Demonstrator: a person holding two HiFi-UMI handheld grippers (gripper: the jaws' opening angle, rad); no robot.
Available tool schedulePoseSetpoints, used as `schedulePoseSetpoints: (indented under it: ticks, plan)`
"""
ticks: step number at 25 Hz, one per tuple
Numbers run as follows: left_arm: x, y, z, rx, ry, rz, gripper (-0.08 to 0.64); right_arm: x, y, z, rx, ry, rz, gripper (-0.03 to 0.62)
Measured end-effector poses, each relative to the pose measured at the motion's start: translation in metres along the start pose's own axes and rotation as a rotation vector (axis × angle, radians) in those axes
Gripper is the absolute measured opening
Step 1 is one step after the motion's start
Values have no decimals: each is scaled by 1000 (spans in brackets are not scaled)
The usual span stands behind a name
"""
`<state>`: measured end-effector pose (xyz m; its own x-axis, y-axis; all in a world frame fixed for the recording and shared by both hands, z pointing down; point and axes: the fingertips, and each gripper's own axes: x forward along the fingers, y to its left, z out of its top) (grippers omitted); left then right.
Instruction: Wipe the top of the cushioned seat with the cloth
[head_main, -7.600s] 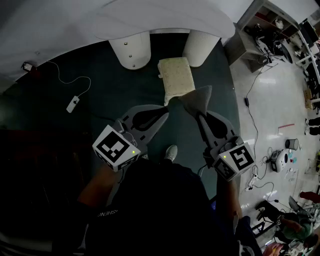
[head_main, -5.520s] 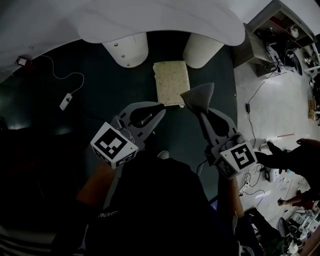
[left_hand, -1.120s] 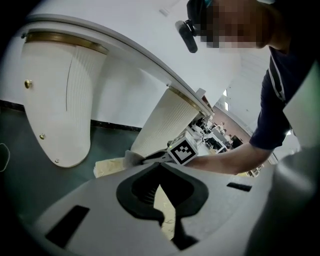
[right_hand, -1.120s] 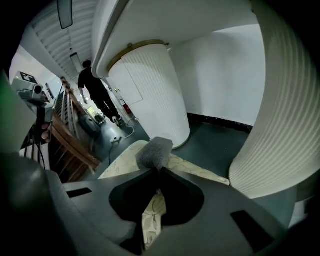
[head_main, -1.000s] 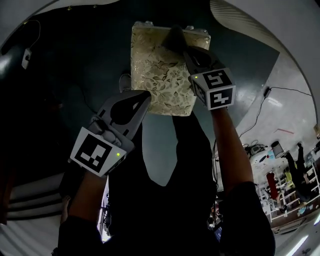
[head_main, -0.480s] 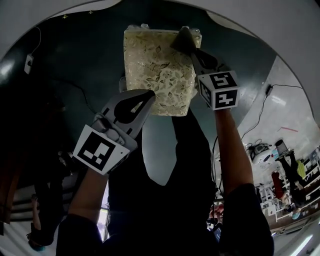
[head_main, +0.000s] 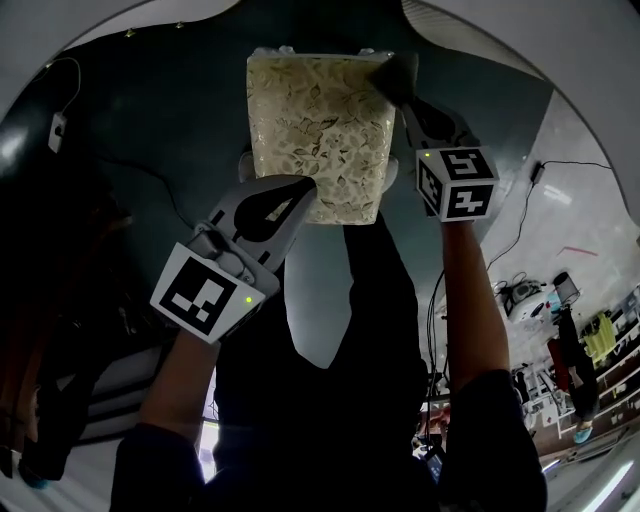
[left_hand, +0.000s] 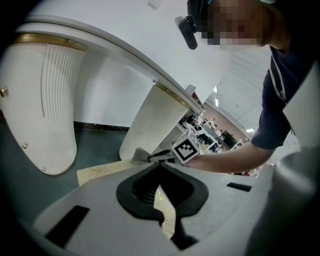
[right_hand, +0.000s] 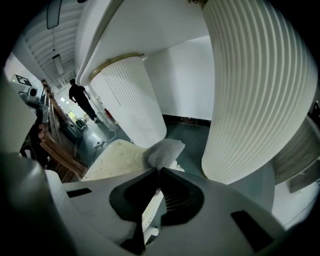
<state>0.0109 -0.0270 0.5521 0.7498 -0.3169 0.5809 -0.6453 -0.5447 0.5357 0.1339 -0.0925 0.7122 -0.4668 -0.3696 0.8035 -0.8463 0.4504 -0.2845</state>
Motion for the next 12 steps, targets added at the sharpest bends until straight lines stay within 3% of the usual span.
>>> schedulePoseSetpoints:
  ticks: [5, 12]
  plan:
    - [-27, 5, -2, 20, -10, -15, 8, -10, 40, 17, -11, -44, 7, 39]
    - [-84, 21, -20, 33, -27, -11, 8, 8, 137, 17, -15, -40, 72, 40]
